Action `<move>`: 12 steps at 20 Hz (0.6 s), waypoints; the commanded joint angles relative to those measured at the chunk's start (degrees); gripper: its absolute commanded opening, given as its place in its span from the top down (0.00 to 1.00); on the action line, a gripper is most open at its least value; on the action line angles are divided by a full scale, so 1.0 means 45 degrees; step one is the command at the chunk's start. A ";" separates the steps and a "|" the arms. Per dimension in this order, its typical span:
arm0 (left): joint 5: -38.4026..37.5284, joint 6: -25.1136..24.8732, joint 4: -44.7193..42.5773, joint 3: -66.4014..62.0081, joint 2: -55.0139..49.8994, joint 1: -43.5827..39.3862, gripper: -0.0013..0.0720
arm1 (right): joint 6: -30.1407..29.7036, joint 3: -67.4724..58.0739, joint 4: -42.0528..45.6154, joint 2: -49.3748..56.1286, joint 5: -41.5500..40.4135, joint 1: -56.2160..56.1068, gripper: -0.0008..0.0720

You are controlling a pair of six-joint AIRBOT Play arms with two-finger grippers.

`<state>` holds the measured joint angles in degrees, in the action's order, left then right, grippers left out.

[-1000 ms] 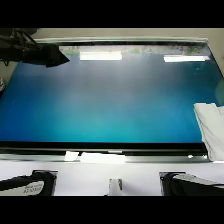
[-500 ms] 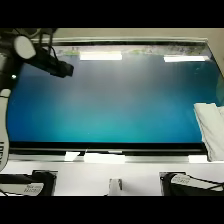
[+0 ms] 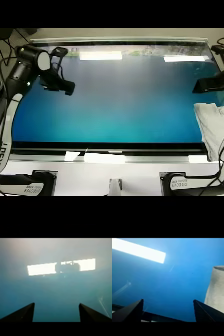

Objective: Fold the shirts.

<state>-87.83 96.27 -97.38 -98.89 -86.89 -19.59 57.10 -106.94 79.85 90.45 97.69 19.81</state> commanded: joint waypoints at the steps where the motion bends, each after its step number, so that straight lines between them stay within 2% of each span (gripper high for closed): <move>1: 0.0500 0.0539 0.0311 0.0622 0.0355 0.0568 0.11 | 0.0068 -0.0015 -0.0287 0.0083 0.0534 -0.0495 0.09; 12: 0.0525 0.0539 0.0316 0.0622 0.0219 0.0724 0.11 | 0.0068 -0.0015 -0.0257 0.0083 0.0510 -0.0495 0.09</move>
